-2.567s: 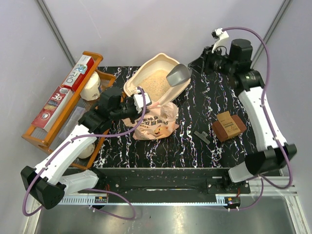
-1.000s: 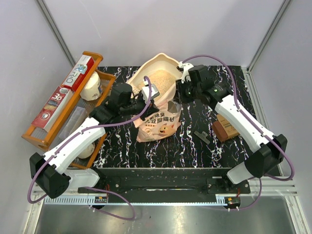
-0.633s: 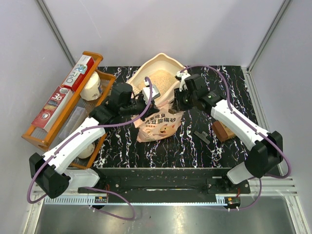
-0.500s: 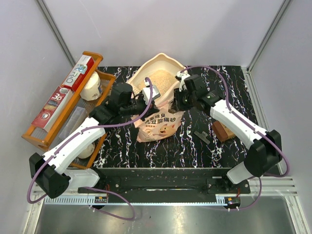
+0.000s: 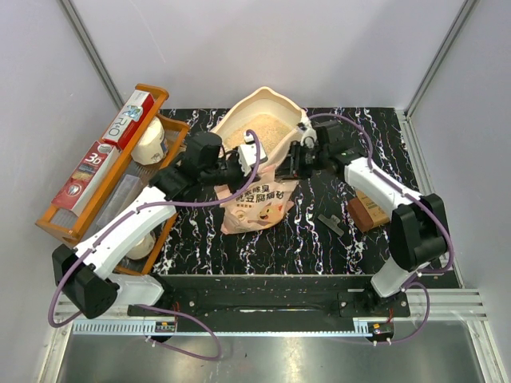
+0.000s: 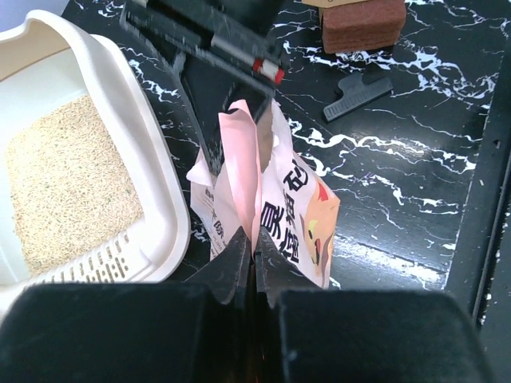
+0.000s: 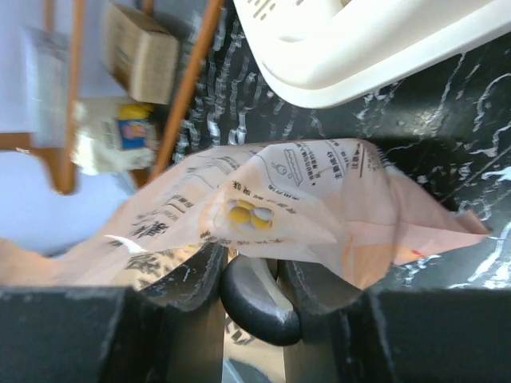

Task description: Fill the litter box with clean litter

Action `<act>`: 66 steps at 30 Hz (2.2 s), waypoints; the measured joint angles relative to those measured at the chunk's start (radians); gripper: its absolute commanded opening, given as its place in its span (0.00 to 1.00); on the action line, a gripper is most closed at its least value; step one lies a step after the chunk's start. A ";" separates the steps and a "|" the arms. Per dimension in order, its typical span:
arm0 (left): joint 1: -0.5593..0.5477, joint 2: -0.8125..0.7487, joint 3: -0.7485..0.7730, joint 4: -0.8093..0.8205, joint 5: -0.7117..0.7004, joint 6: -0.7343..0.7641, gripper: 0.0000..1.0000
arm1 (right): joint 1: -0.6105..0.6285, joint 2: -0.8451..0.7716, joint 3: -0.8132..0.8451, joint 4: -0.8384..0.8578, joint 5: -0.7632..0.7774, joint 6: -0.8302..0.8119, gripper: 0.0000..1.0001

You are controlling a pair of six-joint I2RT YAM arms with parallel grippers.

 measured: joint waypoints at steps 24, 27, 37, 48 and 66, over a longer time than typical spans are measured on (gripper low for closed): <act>-0.015 0.019 0.034 -0.029 -0.039 0.200 0.00 | -0.377 0.022 -0.135 0.407 -0.555 0.469 0.00; -0.016 0.019 0.034 -0.022 -0.039 0.210 0.00 | -0.379 0.022 -0.072 0.318 -0.557 0.402 0.00; -0.012 0.019 0.034 -0.022 -0.040 0.221 0.00 | -0.400 -0.041 0.023 0.137 -0.505 0.240 0.00; -0.011 0.019 0.040 -0.038 -0.040 0.221 0.00 | -0.401 -0.051 0.053 0.063 -0.490 0.151 0.00; -0.012 0.018 0.055 -0.069 -0.040 0.229 0.00 | -0.504 0.023 0.017 0.157 -0.649 0.247 0.00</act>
